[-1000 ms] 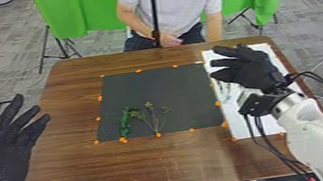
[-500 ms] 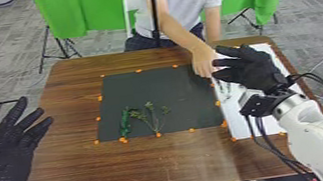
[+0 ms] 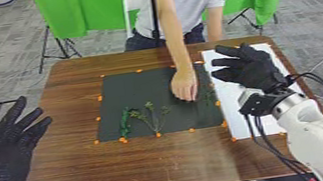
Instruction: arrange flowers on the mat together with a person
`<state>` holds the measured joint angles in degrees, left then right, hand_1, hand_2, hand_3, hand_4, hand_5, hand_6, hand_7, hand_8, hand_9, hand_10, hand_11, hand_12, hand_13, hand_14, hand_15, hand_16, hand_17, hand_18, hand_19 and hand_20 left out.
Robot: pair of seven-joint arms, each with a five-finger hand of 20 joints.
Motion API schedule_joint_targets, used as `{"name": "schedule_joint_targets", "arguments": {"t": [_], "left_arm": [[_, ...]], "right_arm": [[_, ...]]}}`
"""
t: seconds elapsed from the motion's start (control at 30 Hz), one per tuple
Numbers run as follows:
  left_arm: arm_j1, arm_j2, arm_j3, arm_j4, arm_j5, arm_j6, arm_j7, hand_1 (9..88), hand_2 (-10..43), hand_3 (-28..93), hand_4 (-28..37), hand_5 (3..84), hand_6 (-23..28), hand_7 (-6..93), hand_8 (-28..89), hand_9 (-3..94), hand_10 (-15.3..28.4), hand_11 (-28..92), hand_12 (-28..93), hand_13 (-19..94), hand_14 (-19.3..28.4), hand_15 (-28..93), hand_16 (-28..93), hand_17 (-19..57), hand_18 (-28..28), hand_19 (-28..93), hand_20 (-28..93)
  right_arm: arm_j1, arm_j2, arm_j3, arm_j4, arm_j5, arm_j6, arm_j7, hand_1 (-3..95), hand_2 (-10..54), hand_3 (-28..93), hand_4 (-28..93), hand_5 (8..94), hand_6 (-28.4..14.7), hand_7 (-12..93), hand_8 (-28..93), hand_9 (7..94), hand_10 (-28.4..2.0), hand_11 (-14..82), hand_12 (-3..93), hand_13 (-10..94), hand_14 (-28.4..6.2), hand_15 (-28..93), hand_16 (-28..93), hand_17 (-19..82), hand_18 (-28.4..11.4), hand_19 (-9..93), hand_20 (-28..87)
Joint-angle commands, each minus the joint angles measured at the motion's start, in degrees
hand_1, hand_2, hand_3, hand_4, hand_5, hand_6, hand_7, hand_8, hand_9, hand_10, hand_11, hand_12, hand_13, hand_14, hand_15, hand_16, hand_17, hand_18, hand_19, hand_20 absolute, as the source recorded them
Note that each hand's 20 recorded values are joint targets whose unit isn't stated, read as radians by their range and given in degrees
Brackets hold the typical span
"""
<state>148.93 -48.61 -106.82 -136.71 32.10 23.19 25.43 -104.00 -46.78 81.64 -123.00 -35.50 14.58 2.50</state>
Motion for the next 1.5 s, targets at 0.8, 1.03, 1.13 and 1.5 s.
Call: {"name": "schedule_joint_targets", "arguments": {"t": [0.8,1.03,1.13,1.5], "left_arm": [[0.5,-0.18,0.21,-0.39,0.25,-0.07,-0.38,21.4,7.1,75,-26.5,30.8,3.8,10.9,-9,30.7,15.3,19,13,22,21.5,44,-4,-9.9,19.0,38,17],[0.0,-1.00,0.09,-0.36,0.93,-0.52,-1.41,21.5,7.3,74,-26.4,30.8,3.9,11.1,-9,30.6,15.4,19,13,22,21.4,45,-4,-9.9,19.0,38,17],[0.2,-1.08,0.03,-0.44,0.94,-0.55,-1.37,21.5,7.3,74,-26.3,30.8,3.9,11.1,-9,30.6,15.4,20,14,22,21.6,45,-4,-9.6,19.6,40,18],[0.1,-0.81,0.21,-0.32,0.85,-0.61,-0.96,21.5,7.4,74,-26.3,30.9,4.1,11.5,-9,30.6,15.5,20,14,22,21.7,46,-4,-9.5,19.7,40,18]], "right_arm": [[-0.5,-0.9,0.3,-0.6,-1.5,0.6,0.0,21.9,3.0,74,-26,53.6,-1.1,14,-12,54.9,-16.2,15.4,15.1,43,-18.5,49,11,4,-21.4,52,17],[0.1,1.9,-1.9,-1.1,-9.5,7.8,-0.2,23.1,2.2,75,-26,52.7,-1.2,14,-12,54.0,-16.3,15.7,15.3,44,-17.9,50,11,6,-21.2,53,17],[0.3,2.9,-2.0,-1.2,-11.6,9.7,0.8,23.9,1.7,75,-26,52.2,-1.1,14,-12,52.8,-16.3,15.9,15.4,44,-17.6,51,11,7,-21.2,55,18],[6.6,8.4,-8.0,1.5,-35.8,19.0,17.8,27.0,-0.1,76,-25,50.7,-1.3,15,-12,50.0,-17.2,15.1,15.5,49,-16.5,59,11,12,-20.9,64,20]]}}
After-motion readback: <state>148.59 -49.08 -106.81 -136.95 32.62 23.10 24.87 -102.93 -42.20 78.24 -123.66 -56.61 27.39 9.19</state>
